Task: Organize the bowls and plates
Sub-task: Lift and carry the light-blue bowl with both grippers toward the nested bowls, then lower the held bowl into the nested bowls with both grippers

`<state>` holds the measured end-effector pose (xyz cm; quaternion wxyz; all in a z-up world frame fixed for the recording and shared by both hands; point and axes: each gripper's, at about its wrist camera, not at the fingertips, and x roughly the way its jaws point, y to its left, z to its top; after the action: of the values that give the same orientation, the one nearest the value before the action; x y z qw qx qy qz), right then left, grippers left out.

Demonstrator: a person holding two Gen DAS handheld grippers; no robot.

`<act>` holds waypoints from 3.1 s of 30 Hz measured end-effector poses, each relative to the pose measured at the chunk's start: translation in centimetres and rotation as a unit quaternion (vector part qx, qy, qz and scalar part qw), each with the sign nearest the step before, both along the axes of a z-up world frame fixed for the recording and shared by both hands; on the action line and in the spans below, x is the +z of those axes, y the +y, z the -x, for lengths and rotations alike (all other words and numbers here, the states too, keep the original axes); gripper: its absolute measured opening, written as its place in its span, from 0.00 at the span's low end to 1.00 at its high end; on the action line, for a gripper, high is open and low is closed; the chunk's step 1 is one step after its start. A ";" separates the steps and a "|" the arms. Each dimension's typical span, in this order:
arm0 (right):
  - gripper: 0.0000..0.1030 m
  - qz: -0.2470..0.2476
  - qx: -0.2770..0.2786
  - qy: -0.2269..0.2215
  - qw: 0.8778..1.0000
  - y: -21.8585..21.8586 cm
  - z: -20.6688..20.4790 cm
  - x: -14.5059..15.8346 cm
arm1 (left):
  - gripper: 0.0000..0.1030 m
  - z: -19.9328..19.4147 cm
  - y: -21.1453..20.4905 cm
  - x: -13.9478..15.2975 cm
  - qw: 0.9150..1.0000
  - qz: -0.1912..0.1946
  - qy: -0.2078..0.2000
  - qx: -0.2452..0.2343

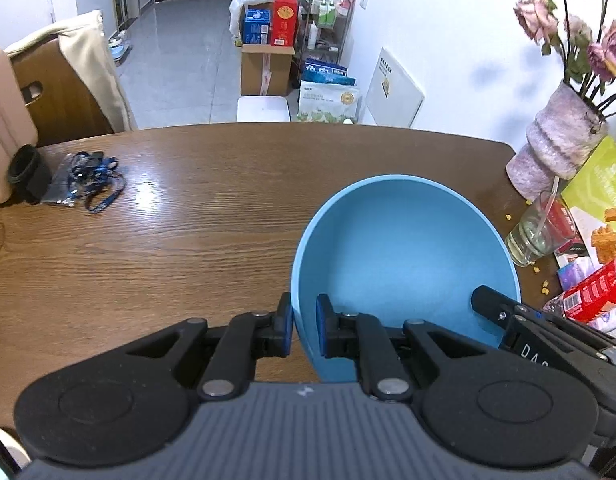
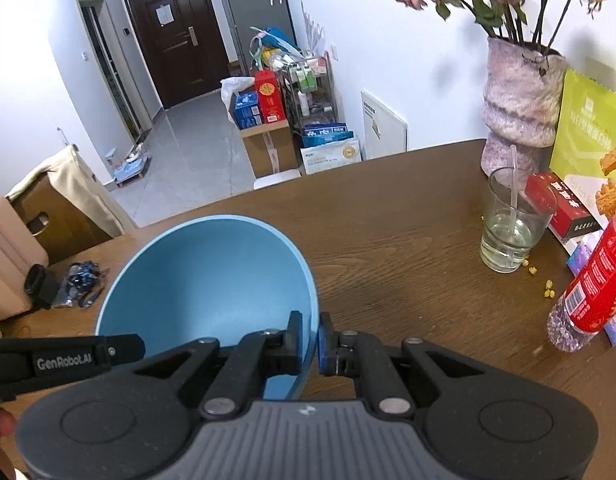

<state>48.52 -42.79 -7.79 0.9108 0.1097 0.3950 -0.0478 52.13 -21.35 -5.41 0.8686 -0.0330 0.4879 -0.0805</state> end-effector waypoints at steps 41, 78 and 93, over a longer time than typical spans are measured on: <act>0.08 0.023 0.048 -0.044 0.998 18.8 16.0 6.2 | 0.12 16.1 18.0 6.6 0.998 0.010 -0.062 -0.018; 0.09 0.028 0.056 -0.003 0.998 25.0 26.8 2.8 | 0.11 26.7 23.9 2.9 0.997 0.006 -0.037 -0.065; 0.08 0.034 0.085 0.000 0.996 22.6 25.9 2.7 | 0.12 26.5 21.9 2.1 0.999 0.020 -0.022 -0.043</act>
<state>22.63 -20.23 -5.08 0.9147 0.0443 0.4014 0.0164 25.62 0.52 -3.29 0.8738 -0.0274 0.4683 -0.1284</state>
